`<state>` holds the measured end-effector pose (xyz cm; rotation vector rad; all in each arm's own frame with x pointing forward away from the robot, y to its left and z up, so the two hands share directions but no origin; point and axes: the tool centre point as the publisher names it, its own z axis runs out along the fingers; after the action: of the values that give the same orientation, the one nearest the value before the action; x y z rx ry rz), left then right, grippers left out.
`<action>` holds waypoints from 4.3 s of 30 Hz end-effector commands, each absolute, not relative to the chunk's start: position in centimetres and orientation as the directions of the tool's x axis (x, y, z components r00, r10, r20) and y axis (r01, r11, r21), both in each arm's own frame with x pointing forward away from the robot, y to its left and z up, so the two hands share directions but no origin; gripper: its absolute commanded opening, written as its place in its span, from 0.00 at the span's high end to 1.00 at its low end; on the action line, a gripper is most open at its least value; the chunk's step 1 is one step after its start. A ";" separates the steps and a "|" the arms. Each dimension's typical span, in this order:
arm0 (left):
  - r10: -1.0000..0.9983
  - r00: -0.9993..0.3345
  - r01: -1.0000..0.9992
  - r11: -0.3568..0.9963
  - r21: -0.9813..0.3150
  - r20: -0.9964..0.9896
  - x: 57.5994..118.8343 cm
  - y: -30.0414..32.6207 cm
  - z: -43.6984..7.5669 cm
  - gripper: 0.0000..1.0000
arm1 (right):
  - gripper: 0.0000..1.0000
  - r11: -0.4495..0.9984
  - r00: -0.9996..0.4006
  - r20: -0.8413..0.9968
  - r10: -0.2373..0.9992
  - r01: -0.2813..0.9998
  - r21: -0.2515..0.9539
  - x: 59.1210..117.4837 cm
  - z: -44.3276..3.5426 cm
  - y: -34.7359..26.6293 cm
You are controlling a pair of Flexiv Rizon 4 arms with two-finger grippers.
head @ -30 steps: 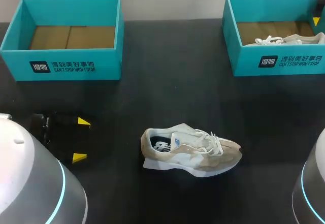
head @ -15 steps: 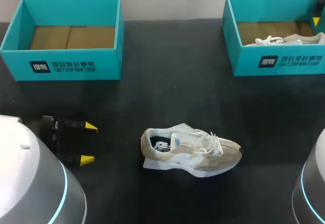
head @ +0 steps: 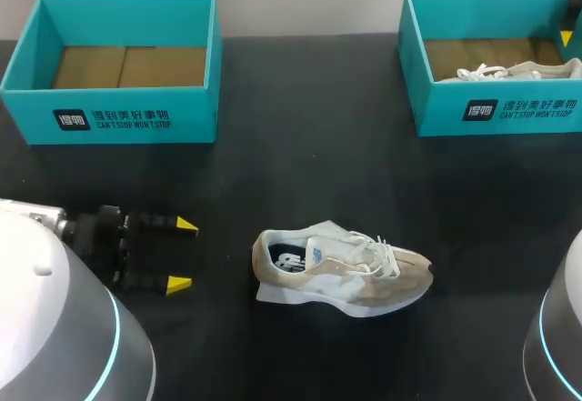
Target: Take the shoe out of the shoebox, open the shoe tongue, remove and reinsert the insole, then place the shoe into the shoebox
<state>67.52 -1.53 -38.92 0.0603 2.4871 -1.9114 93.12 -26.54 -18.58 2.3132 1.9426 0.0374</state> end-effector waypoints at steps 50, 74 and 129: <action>0.154 -0.979 -0.103 0.176 -0.979 0.131 67.2 -11.1 -41.8 0.00 | 0.00 -0.169 0.176 -0.058 0.983 0.980 0.108 93.1 -18.6 -26.5; 0.173 -0.975 -0.110 0.183 -0.977 0.142 66.9 -13.6 -41.7 0.00 | 0.00 -0.169 0.176 -0.058 0.983 0.980 0.108 93.1 -18.6 -26.5; 0.154 -0.974 -0.120 0.261 -0.958 0.164 66.3 -16.7 -43.0 0.00 | 0.00 -0.169 0.176 -0.058 0.983 0.980 0.108 93.1 -18.6 -26.5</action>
<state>66.36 -16.80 -42.46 0.0410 2.6659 -2.0639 93.12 -26.54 -18.58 2.3132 1.9426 0.0376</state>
